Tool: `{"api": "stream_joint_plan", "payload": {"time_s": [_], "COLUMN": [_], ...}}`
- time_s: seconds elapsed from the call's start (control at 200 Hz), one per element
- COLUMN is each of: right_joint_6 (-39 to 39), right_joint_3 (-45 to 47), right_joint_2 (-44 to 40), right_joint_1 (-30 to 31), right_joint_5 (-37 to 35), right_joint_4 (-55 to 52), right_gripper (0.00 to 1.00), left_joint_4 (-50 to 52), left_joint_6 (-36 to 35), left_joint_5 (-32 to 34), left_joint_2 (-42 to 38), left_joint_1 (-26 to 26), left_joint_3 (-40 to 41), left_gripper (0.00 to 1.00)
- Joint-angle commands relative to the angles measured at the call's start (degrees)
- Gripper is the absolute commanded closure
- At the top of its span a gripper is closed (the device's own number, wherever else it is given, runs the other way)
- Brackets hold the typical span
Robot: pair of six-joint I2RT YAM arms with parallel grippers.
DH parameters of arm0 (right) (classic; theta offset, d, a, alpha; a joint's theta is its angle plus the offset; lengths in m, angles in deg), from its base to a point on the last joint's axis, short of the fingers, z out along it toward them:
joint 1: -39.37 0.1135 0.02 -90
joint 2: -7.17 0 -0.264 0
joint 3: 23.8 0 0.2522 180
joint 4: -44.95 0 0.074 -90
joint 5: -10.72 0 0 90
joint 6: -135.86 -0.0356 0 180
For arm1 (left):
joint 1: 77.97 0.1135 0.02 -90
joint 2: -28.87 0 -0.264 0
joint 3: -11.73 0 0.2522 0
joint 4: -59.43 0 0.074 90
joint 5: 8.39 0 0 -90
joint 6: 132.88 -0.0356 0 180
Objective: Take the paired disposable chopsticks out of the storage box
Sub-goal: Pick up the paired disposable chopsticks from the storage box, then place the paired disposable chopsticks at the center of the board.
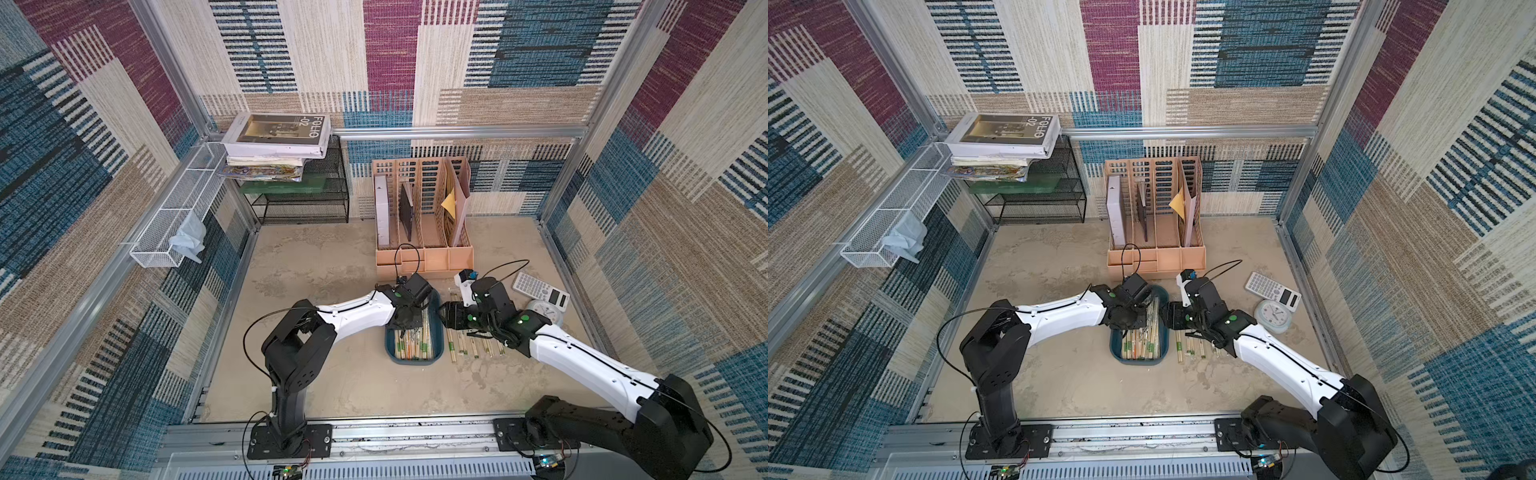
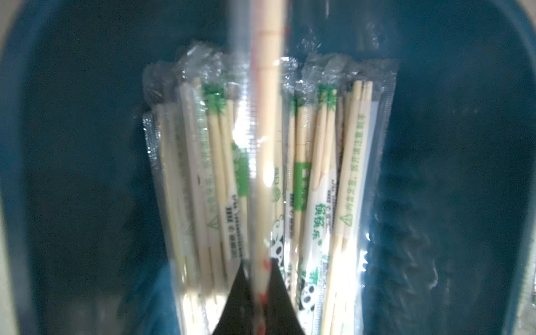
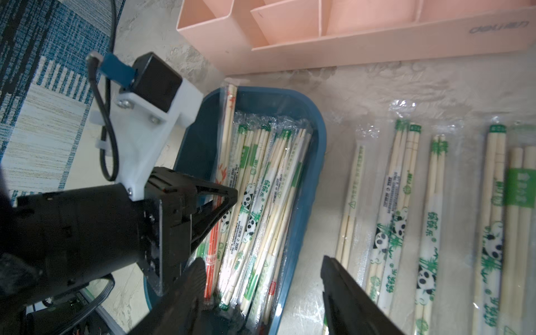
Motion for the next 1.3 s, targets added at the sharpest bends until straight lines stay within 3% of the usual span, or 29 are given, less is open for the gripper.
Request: {"api": "stream_joint_plan", "payload": {"time_s": [0.0, 0.371, 0.766, 0.916, 1.187, 1.297], "right_joint_6": [-0.7, -2.6, -2.5, -2.3, -2.6, -2.6], "right_joint_3": [-0.4, -1.9, -5.9, -7.6, -8.7, -8.8], "right_joint_2": [0.5, 0.6, 4.0, 5.6, 8.6, 9.3], "right_joint_1": [1.2, 6.7, 10.1, 11.5, 13.8, 14.1], "right_joint_5": [-0.3, -1.6, -2.5, -2.9, -3.9, -4.1], "right_joint_4": [0.4, 1.5, 1.8, 1.8, 2.1, 2.4], "right_gripper": [0.34, 0.34, 0.34, 0.34, 0.33, 0.34], "left_joint_4": [-0.1, 8.1, 9.7, 7.8, 0.4, -0.3], "left_joint_6": [-0.5, -5.1, -7.8, -7.5, -5.7, -5.8], "left_joint_5": [-0.4, 3.9, 6.4, 5.2, -1.7, -1.7], "left_joint_2": [-1.9, -14.0, -26.7, -25.2, -16.3, -12.9], "left_joint_1": [0.0, 2.2, 13.1, 13.8, 13.5, 12.2], "left_joint_3": [-0.5, -1.0, 13.2, 15.6, 16.6, 15.3], "left_gripper": [0.96, 0.98, 1.0, 1.0, 0.99, 0.98]}}
